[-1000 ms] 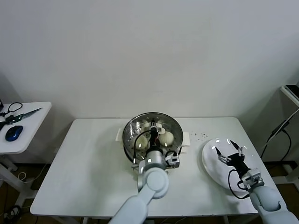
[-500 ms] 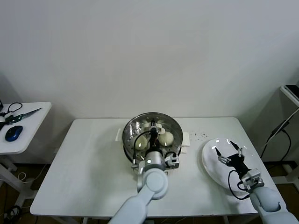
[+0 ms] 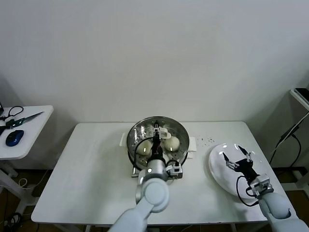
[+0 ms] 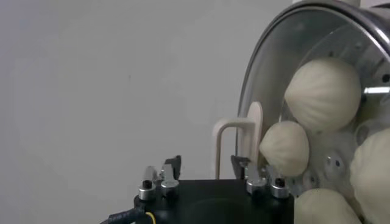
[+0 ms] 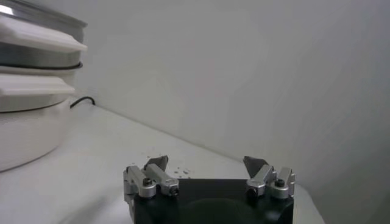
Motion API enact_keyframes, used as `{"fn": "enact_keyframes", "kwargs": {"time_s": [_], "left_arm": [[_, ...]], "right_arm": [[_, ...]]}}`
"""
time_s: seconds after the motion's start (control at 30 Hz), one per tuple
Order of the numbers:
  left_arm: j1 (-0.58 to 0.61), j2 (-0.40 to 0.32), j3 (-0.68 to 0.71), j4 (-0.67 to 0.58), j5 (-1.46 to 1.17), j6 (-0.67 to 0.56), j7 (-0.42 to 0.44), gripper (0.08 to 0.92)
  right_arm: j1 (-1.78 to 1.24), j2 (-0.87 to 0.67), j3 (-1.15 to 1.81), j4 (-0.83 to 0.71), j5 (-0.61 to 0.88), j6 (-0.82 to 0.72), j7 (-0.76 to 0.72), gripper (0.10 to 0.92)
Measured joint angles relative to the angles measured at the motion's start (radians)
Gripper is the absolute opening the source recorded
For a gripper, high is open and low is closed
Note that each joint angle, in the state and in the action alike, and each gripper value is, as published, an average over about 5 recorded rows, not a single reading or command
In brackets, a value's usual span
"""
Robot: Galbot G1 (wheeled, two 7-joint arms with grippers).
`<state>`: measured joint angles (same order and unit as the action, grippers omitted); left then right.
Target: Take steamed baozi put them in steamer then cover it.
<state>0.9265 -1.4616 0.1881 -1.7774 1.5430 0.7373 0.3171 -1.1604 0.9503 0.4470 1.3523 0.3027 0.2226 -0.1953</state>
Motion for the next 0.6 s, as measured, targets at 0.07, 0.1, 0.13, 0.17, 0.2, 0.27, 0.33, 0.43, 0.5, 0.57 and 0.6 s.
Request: {"fn": "enact_keyframes", "kwargs": {"time_s": [0.07,0.1,0.13,0.17,0.2,0.27,0.33,0.43,0.5,0.57,0.6], "left_arm": [[0.011,0.013,0.004,-0.026,-0.012,0.0,0.001,0.659],[0.017,0.02,0.005,-0.04,-0.018,0.0,0.001,0.685],[0.023,0.027,0.005,-0.054,-0.024,0.0,0.001,0.719],[0.03,0.034,0.004,-0.068,-0.031,0.0,0.0,0.745],[0.037,0.041,0.003,-0.082,-0.037,0.0,-0.001,0.767],[0.054,0.055,-0.002,-0.112,-0.051,0.0,-0.006,0.804],[0.072,0.071,-0.009,-0.144,-0.069,0.0,-0.014,0.818],[0.104,0.097,-0.029,-0.191,-0.101,-0.001,-0.034,0.822],[0.128,0.113,-0.052,-0.223,-0.13,-0.001,-0.056,0.822],[0.156,0.129,-0.083,-0.254,-0.172,-0.001,-0.085,0.823],[0.171,0.136,-0.1,-0.27,-0.197,-0.001,-0.1,0.823]], "right_arm": [[0.0,0.0,0.002,0.003,-0.002,-0.008,0.0,0.823],[-0.001,0.0,0.004,0.005,-0.004,-0.013,0.0,0.823],[-0.002,-0.001,0.005,0.007,-0.005,-0.019,0.0,0.823],[-0.003,-0.001,0.006,0.01,-0.007,-0.025,0.0,0.823],[-0.004,-0.002,0.007,0.012,-0.009,-0.031,0.0,0.823],[-0.006,-0.002,0.009,0.016,-0.012,-0.044,0.0,0.823],[-0.007,-0.002,0.013,0.02,-0.013,-0.055,0.0,0.823],[-0.008,-0.001,0.02,0.026,-0.012,-0.068,0.0,0.823],[-0.01,0.002,0.026,0.031,-0.007,-0.075,0.002,0.823],[-0.014,0.005,0.031,0.037,-0.002,-0.082,0.004,0.823],[-0.016,0.007,0.034,0.039,0.0,-0.085,0.005,0.823]]}}
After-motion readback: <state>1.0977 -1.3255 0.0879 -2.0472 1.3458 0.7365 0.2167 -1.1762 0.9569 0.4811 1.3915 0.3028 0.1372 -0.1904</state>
